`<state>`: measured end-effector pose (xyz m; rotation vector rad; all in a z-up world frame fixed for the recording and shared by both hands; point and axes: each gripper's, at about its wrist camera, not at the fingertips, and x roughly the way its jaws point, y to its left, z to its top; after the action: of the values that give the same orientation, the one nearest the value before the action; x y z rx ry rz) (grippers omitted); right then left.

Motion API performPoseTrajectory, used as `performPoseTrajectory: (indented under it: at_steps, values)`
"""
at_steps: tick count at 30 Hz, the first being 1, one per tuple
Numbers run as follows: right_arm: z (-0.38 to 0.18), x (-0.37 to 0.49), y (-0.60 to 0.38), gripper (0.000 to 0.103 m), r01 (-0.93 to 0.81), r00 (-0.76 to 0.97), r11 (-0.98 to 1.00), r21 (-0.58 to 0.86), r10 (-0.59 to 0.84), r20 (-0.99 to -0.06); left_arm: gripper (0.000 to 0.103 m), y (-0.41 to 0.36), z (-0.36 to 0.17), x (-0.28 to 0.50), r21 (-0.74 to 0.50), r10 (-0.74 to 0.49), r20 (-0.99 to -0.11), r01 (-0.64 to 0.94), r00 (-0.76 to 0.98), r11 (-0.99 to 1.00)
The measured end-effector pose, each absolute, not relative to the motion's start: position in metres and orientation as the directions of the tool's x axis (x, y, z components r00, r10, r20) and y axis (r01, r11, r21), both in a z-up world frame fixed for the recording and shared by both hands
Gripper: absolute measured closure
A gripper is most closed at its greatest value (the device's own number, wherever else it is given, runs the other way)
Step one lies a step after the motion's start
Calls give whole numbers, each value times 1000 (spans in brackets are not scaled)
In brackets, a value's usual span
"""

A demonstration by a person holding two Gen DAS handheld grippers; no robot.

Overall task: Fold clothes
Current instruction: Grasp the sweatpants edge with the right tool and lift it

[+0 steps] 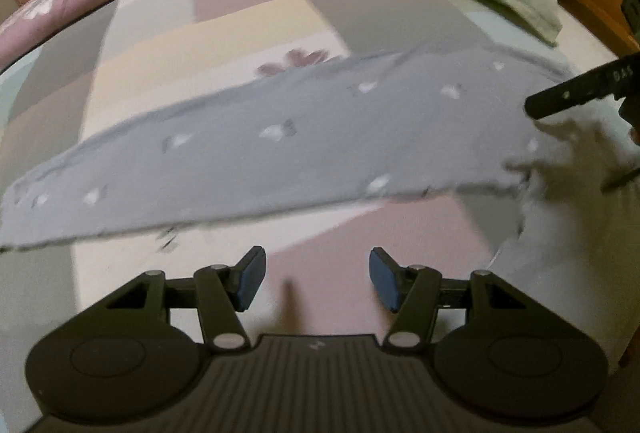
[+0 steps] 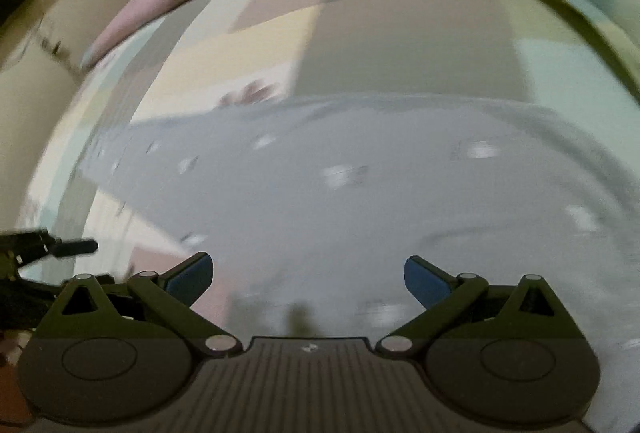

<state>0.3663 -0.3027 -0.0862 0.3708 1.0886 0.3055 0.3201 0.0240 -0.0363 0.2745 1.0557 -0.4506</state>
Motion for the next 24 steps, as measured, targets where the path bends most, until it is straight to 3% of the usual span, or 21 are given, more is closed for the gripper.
performPoseTrajectory:
  at_steps: [6,12,24]
  values:
    - [-83,368,-436,0,8,464,853,522,459,-758,44,-54,-33,346,-37,-300,-871,558,388,829]
    - [-100,395,-508,0,-53,399,835,548,521,-755,44,-120,-37,354,-64,-356,-871,640,339,766]
    - [-136,484,-508,0,-273,-68,673,687,699,-712,45,-157,-43,350,-107,-373,-891,679,260,727]
